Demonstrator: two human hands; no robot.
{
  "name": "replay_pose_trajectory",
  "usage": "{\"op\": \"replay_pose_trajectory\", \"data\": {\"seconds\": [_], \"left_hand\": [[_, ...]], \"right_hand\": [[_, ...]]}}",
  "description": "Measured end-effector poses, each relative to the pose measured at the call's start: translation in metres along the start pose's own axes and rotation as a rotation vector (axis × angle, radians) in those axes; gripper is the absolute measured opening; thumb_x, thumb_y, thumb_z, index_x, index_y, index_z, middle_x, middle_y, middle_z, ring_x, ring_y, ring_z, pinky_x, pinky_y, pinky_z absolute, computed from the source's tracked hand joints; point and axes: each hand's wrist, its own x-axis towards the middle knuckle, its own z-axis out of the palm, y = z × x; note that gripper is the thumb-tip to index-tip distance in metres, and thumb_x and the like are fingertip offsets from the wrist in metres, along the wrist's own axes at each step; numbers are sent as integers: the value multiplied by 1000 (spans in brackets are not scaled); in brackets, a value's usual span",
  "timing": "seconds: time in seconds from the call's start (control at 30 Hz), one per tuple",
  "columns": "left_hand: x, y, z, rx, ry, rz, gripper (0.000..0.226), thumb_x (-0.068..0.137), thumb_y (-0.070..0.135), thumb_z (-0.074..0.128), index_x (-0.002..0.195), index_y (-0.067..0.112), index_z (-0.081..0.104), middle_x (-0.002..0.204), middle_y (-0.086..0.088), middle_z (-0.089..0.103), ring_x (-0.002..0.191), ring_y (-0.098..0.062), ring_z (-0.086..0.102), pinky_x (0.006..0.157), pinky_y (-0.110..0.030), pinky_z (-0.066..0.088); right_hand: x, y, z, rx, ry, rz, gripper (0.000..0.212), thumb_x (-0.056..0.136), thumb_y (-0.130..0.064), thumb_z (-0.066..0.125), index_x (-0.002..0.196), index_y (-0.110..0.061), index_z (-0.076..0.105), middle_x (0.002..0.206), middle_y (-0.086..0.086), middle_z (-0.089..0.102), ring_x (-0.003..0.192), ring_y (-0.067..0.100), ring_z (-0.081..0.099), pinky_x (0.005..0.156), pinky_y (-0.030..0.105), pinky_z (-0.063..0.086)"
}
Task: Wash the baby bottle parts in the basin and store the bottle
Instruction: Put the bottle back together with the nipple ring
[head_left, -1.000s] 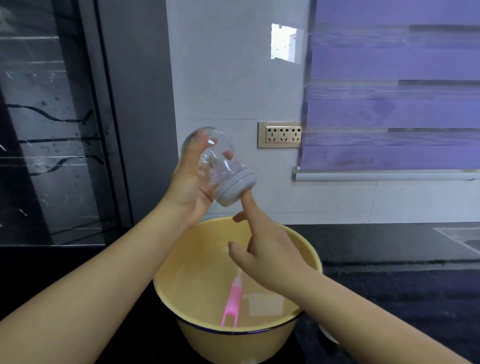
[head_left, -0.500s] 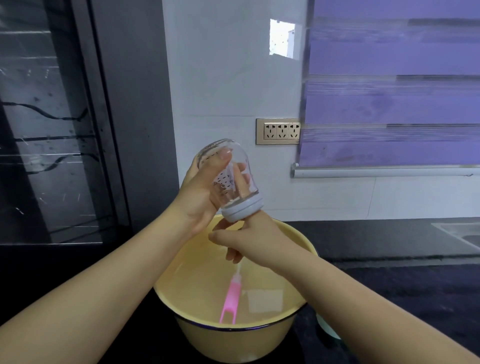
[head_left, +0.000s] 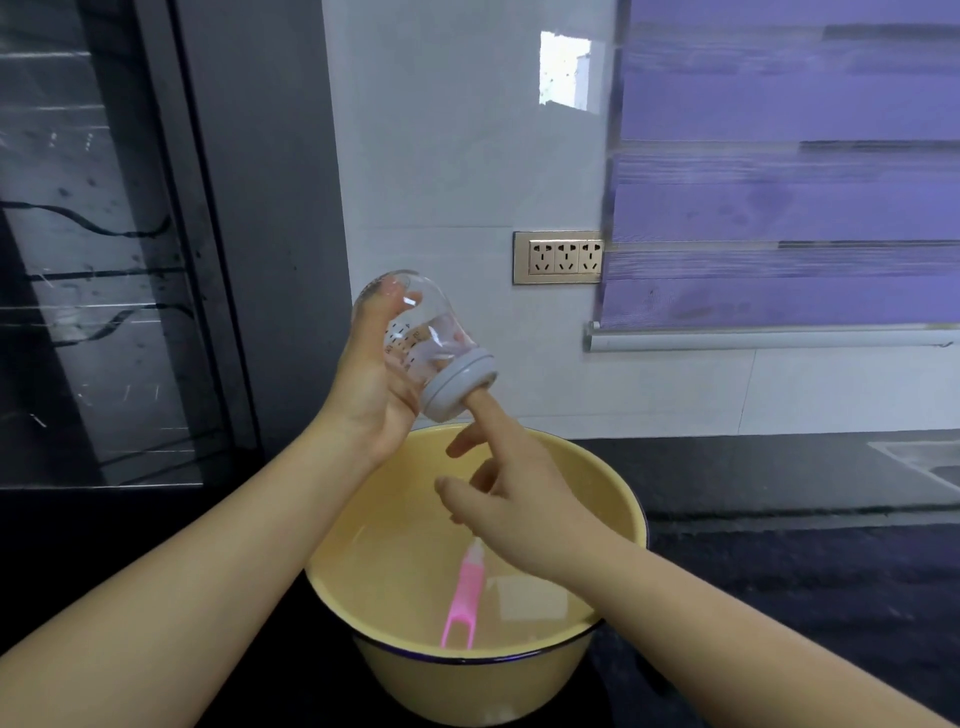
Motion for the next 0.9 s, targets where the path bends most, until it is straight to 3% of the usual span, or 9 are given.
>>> {"op": "replay_pose_trajectory", "data": {"seconds": [0.2, 0.33, 0.5, 0.6, 0.67, 0.73, 0.77, 0.8, 0.9], "left_hand": [[0, -1, 1, -6, 16, 33, 50, 76, 54, 56, 107, 15, 56, 93, -9, 65, 76, -18, 68, 68, -33, 57], [1, 1, -4, -42, 94, 8, 76, 70, 57, 58, 130, 11, 52, 103, -10, 63, 81, -18, 68, 69, -33, 57], [-3, -6, 2, -64, 60, -26, 71, 70, 57, 63, 123, 11, 55, 100, -9, 65, 79, -17, 70, 69, -32, 58], [-3, -9, 7, -23, 21, 4, 65, 66, 54, 67, 115, 12, 57, 93, -7, 65, 82, -20, 67, 73, -34, 56], [-3, -13, 9, -3, -16, 42, 56, 66, 48, 70, 111, 17, 58, 91, -7, 66, 88, -24, 66, 78, -38, 54], [-2, -16, 11, 7, -47, 75, 63, 59, 46, 80, 110, 18, 58, 94, -8, 67, 91, -27, 65, 81, -41, 53], [-2, -17, 12, 29, -64, 84, 75, 52, 49, 85, 114, 16, 57, 97, -10, 66, 93, -29, 65, 81, -42, 53], [-2, -16, 12, 45, -80, 92, 86, 47, 53, 86, 117, 16, 55, 99, -11, 66, 94, -31, 64, 80, -42, 53], [-3, -14, 11, 53, -96, 94, 94, 42, 58, 86, 119, 16, 54, 100, -9, 66, 95, -29, 65, 76, -40, 53]], "right_hand": [[-5, 3, -4, -296, 5, -138, 63, 88, -26, 54, 138, -43, 19, 112, -10, 56, 65, 8, 48, 72, 31, 48], [-12, 5, -13, -286, 68, -102, 74, 90, -30, 51, 145, -49, 5, 105, -16, 59, 65, 5, 48, 74, 28, 46], [-7, 2, -12, -201, -54, -21, 89, 86, -25, 54, 140, -55, -10, 98, -14, 64, 55, 7, 54, 68, 33, 53], [-6, -6, -5, 21, -71, 72, 86, 82, -18, 58, 136, -56, 4, 89, -7, 63, 50, 8, 57, 56, 29, 54], [-1, -10, -6, 193, -32, 183, 67, 82, -15, 61, 134, -38, 26, 88, -3, 60, 48, 10, 57, 49, 20, 49], [4, -12, -9, 248, -8, 255, 29, 81, -13, 64, 105, -18, 48, 74, 0, 57, 42, 8, 53, 46, 16, 45], [5, -13, -9, 276, -22, 261, 18, 80, -11, 65, 90, -14, 50, 68, 2, 55, 41, 9, 52, 47, 18, 45], [6, -14, -8, 323, -36, 253, 16, 80, -9, 66, 84, -10, 51, 67, 4, 54, 41, 11, 51, 48, 21, 46], [7, -14, -7, 491, -51, 226, 22, 80, -5, 68, 97, 0, 55, 69, 5, 50, 43, 12, 48, 46, 26, 45]]}}
